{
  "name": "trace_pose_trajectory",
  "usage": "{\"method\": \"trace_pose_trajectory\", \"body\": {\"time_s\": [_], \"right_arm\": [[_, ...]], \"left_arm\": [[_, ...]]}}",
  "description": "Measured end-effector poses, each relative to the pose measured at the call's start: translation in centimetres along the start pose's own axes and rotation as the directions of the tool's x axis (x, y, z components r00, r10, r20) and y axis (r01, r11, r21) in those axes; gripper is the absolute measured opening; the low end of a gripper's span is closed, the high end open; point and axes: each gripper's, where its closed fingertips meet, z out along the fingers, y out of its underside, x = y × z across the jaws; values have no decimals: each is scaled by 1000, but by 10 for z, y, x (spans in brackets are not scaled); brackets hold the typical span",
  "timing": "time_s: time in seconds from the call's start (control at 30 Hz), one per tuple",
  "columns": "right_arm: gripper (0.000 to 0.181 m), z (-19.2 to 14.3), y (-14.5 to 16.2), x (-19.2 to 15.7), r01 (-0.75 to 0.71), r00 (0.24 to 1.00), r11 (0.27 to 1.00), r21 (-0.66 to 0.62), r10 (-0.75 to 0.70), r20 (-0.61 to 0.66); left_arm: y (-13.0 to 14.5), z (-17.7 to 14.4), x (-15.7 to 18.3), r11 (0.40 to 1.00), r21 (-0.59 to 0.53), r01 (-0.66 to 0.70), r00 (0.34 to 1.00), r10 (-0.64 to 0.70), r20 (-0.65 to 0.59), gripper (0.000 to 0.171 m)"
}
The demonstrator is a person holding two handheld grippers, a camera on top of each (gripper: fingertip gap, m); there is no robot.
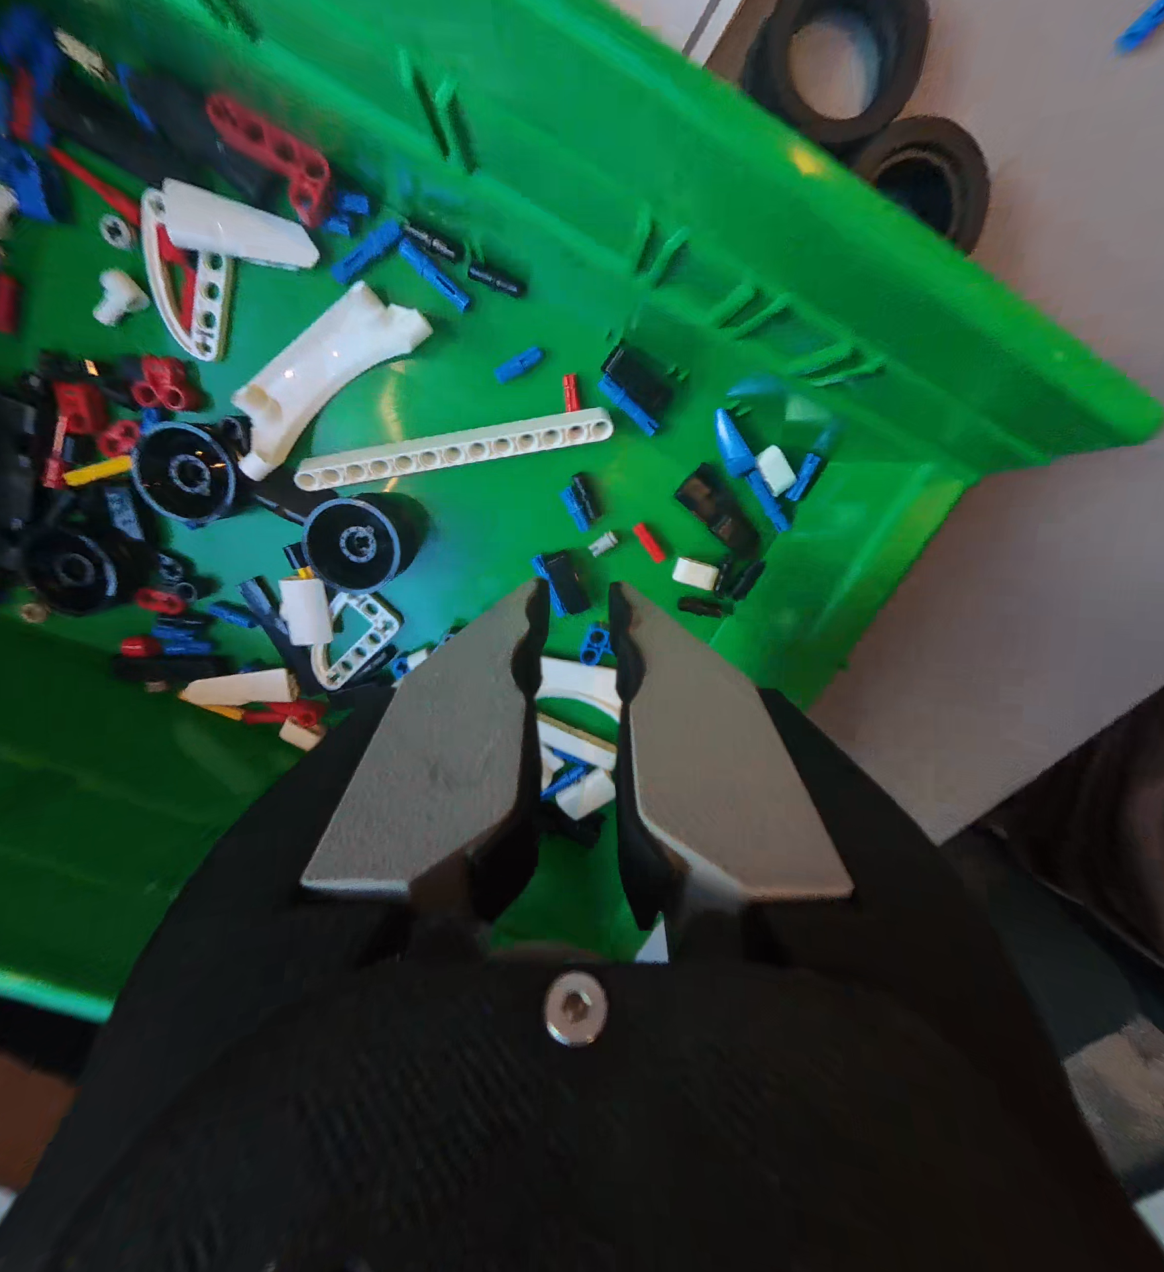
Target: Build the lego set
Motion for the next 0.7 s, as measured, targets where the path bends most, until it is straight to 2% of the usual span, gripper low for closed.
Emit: {"method": "trace_pose_trajectory", "body": {"time_s": [0.03, 0.23, 0.5, 0.7], "right_arm": [[0, 0, 0, 0, 6, 1000, 1000, -3, -6, -2], [0, 1, 1, -1, 23, 1000, 1000, -11, -23, -10], [0, 2, 3, 2, 22, 999, 1000, -23, -23, -28], [0, 2, 3, 0, 27, 999, 999, -24, -27, -18]], "left_arm": [[0, 7, 0, 1000, 4, 13, 1000, -13, -20, 15], [-3, 28, -7, 1000, -18, 11, 1000, -12, -21, 13], [10, 23, -16, 997, -72, 27, 1000, -25, 18, 14], [20, 32, -20, 993, -99, 56, 998, -55, 13, 14]]}}
